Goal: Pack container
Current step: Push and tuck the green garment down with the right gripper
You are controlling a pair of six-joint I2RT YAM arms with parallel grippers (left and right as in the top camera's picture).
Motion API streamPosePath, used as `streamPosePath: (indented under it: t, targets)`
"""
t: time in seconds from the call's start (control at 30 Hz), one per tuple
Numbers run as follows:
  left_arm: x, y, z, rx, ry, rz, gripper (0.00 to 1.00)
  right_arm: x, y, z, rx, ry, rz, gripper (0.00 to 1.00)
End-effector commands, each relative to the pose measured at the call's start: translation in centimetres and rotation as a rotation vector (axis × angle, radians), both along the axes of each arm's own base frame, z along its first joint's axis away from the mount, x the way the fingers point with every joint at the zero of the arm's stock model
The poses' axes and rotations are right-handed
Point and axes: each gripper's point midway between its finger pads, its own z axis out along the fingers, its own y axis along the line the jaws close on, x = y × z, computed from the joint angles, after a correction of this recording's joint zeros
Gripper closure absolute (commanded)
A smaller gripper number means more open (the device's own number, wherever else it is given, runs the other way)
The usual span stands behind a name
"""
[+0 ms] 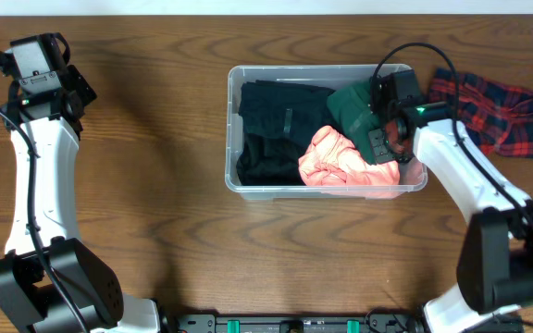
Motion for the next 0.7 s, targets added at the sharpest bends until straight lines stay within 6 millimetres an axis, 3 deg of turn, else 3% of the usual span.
streamPosePath:
  t: [0.0,0.13,0.33,0.47,0.67]
  targets:
    - [-0.2,0.3,0.6,0.012,-0.006,0.010,0.02,-0.2,0.1,-2.9,0.017,0.060,-0.032,0.99]
    - [-0.2,0.3,0.6,0.012,-0.006,0.010,0.02,-0.7,0.0,-5.7,0.000,0.130,-0.032,0.99]
    - [-0.2,0.3,0.6,0.012,-0.006,0.010,0.02,-0.8,0.0,-4.9,0.002,0.125,-0.033,0.99]
    - [-0.2,0.3,0.6,0.012,-0.006,0.010,0.02,-0.5,0.1,-2.2,0.010,0.087,-0.032,0.99]
    - [-0.2,0.3,0.6,0.012,-0.006,0.010,0.02,0.1,0.3,5.4,0.047,-0.081,-0.027,0.99]
